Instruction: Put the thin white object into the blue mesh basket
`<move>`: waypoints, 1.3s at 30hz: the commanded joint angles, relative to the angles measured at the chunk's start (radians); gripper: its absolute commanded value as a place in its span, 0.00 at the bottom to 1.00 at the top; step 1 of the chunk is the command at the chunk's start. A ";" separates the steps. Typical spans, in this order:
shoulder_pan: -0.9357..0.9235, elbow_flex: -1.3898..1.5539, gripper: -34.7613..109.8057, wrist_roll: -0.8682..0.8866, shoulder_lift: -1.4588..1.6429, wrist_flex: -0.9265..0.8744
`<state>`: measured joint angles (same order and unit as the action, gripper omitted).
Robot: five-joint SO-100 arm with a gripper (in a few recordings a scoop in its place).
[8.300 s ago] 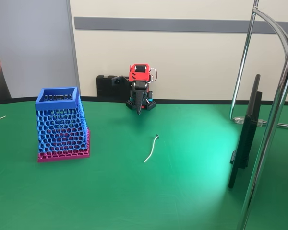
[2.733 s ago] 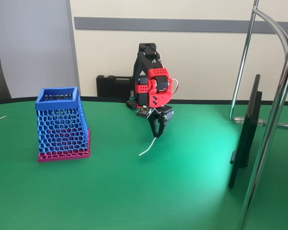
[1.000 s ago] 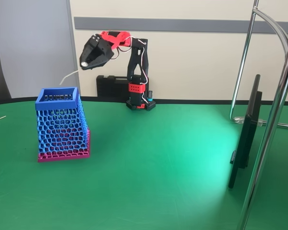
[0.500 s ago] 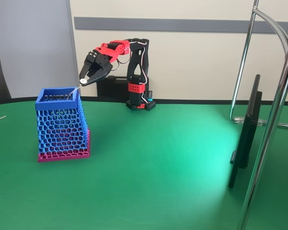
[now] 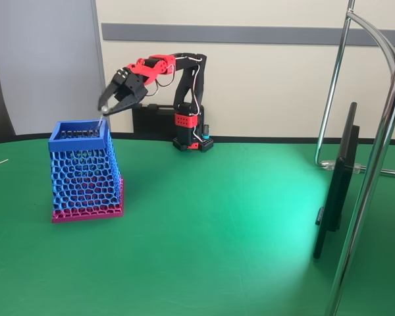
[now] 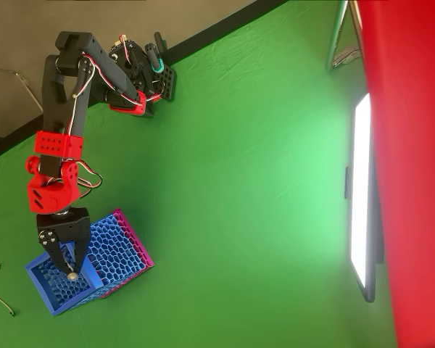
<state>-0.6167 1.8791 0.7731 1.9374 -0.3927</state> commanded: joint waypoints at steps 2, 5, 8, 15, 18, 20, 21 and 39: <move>-0.055 0.005 0.36 -0.040 0.049 0.012; -0.097 0.023 0.36 -0.057 0.057 0.028; -0.112 0.040 0.36 -0.084 0.061 0.044; -0.061 0.037 0.36 -0.160 0.095 0.054; -0.020 0.037 0.35 -0.198 0.124 0.020; 0.005 0.035 0.34 -0.224 0.144 -0.005; 0.015 0.037 0.33 -0.239 0.155 -0.017; 0.259 0.431 0.24 -0.572 0.551 -0.123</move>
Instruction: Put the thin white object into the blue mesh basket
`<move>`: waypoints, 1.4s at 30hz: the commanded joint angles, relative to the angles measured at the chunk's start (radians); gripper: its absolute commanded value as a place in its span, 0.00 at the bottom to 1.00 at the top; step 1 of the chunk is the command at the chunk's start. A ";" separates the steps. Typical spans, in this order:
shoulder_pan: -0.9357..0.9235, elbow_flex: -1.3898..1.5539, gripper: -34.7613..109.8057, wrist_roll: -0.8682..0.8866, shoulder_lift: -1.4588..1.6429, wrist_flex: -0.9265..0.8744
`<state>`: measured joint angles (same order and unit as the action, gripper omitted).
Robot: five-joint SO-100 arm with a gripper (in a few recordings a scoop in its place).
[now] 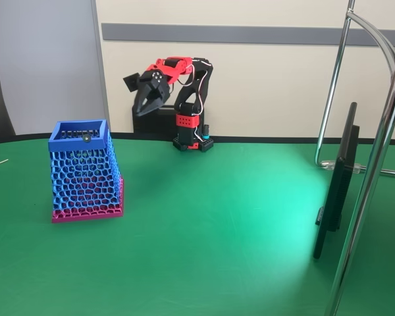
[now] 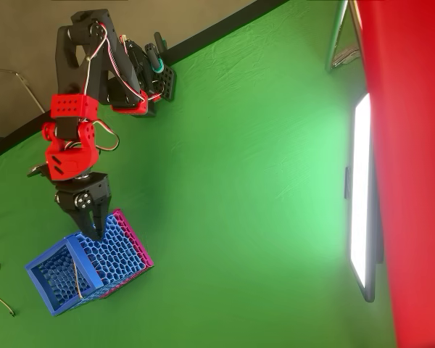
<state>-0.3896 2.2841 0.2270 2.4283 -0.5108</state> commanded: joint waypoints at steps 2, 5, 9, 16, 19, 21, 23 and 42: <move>0.072 0.078 0.24 -0.061 0.101 -0.009; 0.129 0.160 0.24 -0.110 0.183 -0.018; 0.173 0.255 0.24 -0.152 0.279 -0.044; 0.253 0.456 0.24 -0.256 0.482 -0.055; 0.290 0.540 0.24 -0.293 0.569 -0.081; 0.305 0.592 0.24 -0.304 0.617 -0.101; 0.322 0.657 0.24 -0.310 0.686 -0.121; 0.364 0.799 0.24 -0.267 0.896 -0.345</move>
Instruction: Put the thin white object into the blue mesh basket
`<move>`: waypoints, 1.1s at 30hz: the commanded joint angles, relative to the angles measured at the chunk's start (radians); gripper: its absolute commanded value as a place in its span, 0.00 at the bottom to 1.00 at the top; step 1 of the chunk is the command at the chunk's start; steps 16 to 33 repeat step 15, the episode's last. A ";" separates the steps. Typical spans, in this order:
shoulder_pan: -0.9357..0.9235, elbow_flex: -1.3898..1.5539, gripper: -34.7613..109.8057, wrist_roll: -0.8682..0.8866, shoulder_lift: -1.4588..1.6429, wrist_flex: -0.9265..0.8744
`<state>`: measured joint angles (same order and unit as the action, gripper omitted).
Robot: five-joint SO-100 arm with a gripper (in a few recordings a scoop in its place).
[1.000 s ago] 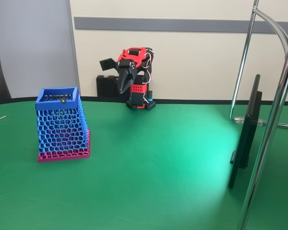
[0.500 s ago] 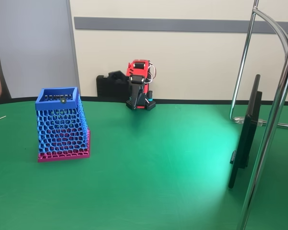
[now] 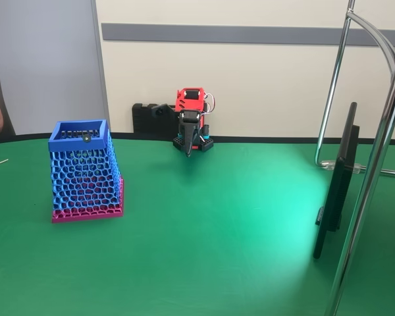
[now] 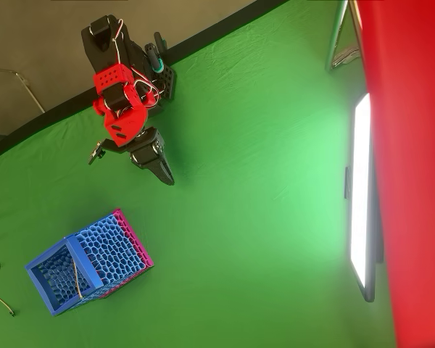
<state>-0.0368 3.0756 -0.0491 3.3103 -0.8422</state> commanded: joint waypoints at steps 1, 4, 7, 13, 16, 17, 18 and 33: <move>0.008 0.008 0.24 0.014 0.014 -0.014; 0.003 0.008 0.24 0.020 0.014 -0.015; 0.003 0.008 0.25 0.020 0.014 -0.018; 0.003 0.008 0.25 0.020 0.015 -0.020; 0.003 0.008 0.25 0.018 0.015 -0.020; 0.003 0.008 0.25 0.018 0.015 -0.020; 0.003 0.008 0.25 0.018 0.015 -0.020; 0.003 0.008 0.25 0.018 0.015 -0.020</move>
